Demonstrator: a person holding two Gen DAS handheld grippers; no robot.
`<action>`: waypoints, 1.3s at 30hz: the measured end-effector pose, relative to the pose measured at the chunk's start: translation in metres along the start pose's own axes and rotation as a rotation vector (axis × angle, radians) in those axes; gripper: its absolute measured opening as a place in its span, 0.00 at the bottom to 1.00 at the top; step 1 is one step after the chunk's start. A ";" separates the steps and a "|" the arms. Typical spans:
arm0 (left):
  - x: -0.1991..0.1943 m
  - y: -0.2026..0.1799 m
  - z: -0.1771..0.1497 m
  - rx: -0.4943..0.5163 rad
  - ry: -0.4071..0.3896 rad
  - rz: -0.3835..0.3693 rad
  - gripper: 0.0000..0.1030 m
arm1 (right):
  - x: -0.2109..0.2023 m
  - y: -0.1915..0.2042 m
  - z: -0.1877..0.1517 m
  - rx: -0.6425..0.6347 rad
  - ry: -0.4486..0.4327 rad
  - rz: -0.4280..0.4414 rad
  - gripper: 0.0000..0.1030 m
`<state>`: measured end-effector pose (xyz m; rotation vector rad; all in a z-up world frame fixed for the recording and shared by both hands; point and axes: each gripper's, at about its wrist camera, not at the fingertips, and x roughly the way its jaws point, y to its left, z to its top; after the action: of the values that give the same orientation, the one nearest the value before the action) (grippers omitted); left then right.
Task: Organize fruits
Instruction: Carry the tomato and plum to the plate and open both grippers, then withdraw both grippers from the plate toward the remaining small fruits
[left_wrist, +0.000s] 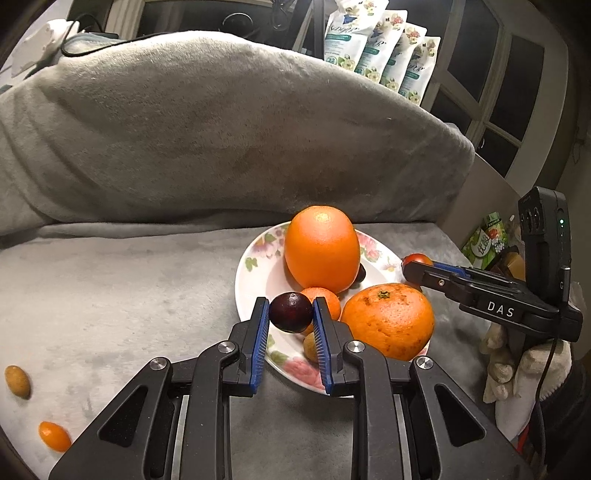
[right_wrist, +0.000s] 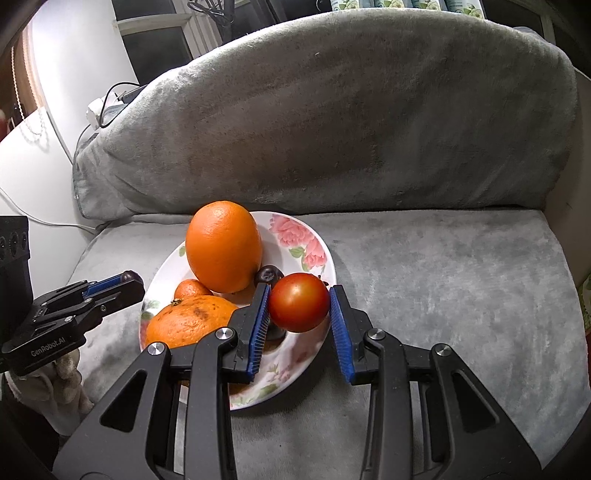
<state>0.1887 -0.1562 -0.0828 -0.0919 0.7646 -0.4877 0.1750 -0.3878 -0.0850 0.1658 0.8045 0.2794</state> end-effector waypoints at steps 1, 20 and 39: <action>0.000 0.000 0.000 0.001 0.002 -0.003 0.22 | 0.000 0.001 0.000 -0.001 0.001 -0.001 0.33; -0.002 -0.003 0.002 0.018 0.003 -0.012 0.61 | -0.013 0.004 0.005 0.011 -0.054 0.004 0.81; -0.015 -0.006 0.002 0.041 -0.016 0.025 0.69 | -0.031 0.019 0.007 -0.010 -0.080 -0.006 0.84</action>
<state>0.1786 -0.1555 -0.0704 -0.0483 0.7386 -0.4781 0.1559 -0.3796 -0.0546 0.1637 0.7239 0.2692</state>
